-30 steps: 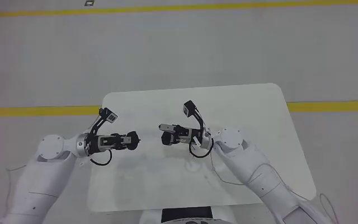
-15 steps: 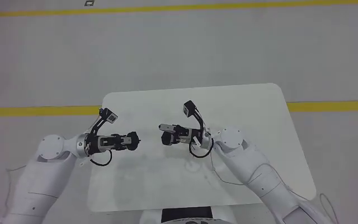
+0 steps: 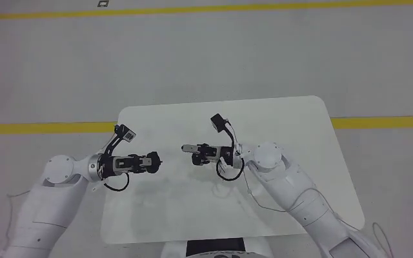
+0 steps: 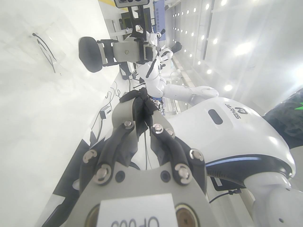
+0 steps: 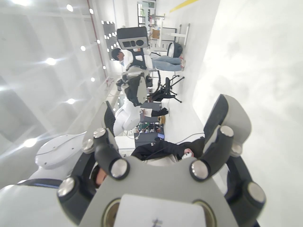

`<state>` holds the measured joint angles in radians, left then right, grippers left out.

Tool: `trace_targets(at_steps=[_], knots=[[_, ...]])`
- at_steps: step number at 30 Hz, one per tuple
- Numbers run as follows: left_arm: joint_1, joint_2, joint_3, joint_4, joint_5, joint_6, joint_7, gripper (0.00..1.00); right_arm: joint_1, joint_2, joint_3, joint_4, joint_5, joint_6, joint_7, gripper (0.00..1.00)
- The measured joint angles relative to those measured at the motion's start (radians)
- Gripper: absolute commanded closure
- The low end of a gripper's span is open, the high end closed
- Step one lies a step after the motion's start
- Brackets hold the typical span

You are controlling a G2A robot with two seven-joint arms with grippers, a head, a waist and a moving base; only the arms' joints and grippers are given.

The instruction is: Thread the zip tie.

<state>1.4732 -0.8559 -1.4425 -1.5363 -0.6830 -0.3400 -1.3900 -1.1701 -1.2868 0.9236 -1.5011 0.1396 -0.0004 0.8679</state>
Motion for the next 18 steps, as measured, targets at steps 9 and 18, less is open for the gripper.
trace_targets(at_steps=[9,18], knots=[[0.0,0.0,0.0,0.0,0.0,0.0,0.0,1.0,0.021,0.027,0.001,-0.051,-0.22,0.188,0.065,0.0],[0.0,0.0,0.0,0.0,0.0,0.0,0.0,1.0,0.024,0.031,-0.008,-0.054,-0.263,0.202,0.079,0.0]])
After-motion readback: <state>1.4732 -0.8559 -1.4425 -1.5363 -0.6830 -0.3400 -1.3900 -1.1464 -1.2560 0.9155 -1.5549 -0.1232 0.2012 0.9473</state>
